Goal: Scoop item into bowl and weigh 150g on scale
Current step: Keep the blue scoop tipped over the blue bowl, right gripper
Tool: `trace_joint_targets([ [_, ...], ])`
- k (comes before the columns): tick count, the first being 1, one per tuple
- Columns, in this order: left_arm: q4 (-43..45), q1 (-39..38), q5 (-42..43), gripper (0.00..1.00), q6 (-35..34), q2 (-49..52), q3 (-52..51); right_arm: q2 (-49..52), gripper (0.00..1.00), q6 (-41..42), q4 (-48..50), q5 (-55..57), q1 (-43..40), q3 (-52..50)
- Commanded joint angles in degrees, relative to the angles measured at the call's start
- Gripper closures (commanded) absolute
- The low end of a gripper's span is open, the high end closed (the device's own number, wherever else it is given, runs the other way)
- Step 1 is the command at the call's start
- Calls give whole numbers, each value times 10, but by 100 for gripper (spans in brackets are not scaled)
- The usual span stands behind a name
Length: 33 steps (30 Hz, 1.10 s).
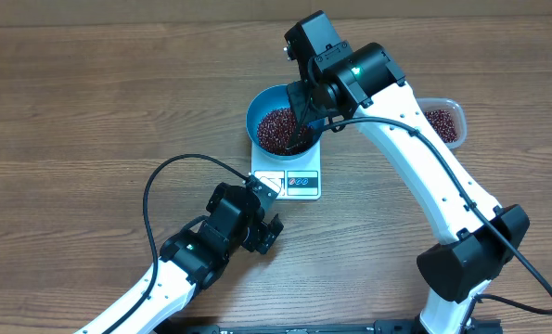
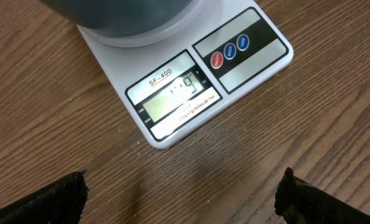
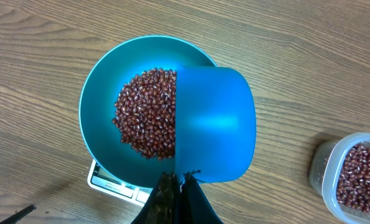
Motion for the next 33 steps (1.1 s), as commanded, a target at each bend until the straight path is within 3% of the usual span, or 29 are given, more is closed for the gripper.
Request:
trace_joint_targets([
  [1,1,2,-7,0,-3,1,13,-23,96,2,3,6,3,21],
  [33,1,2,-7,0,-3,1,13,-23,96,9,7,29,9,21],
])
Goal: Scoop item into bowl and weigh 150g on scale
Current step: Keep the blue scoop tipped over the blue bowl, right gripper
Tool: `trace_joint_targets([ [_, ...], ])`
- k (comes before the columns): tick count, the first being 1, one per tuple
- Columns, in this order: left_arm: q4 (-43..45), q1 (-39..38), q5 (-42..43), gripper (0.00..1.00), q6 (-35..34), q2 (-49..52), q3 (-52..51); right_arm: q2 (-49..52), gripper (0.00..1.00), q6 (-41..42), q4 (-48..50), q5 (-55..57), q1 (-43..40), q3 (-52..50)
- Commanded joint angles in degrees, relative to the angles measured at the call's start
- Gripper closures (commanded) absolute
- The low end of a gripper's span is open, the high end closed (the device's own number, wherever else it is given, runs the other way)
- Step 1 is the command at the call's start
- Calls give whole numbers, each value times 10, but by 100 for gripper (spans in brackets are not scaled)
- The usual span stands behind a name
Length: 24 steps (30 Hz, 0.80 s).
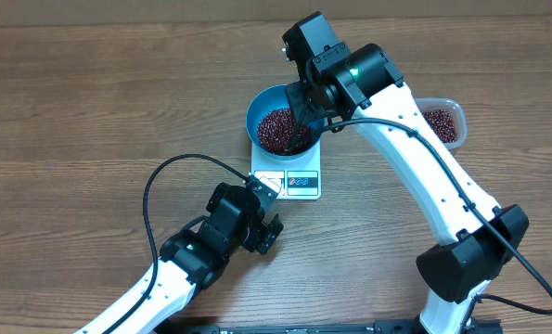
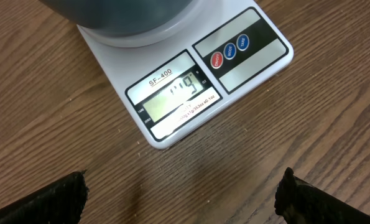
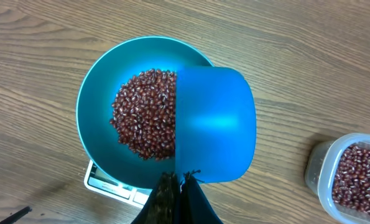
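Note:
A blue bowl of red beans stands on the white scale, whose display is lit; its digits are blurred. My right gripper is shut on the blue scoop, held over the bowl's right half with its back facing the camera. In the overhead view the bowl sits under the right gripper. My left gripper is open just above the table in front of the scale, its fingers wide apart with nothing between them.
A clear plastic tub of red beans stands to the right of the bowl, also seen at the table's far right in the overhead view as the tub. The left arm's black cable loops over the table.
The right gripper with the scoop has shifted very slightly over the bowl. The left arm has not moved, and the display still shows blurred digits.

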Motion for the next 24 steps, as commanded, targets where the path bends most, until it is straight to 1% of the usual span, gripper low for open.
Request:
trace_joint_targets([
  [1,1,2,-7,0,-3,1,13,-23,96,11,5,13,4,21],
  [24,1,2,-7,0,-3,1,13,-23,96,11,6,15,3,21],
])
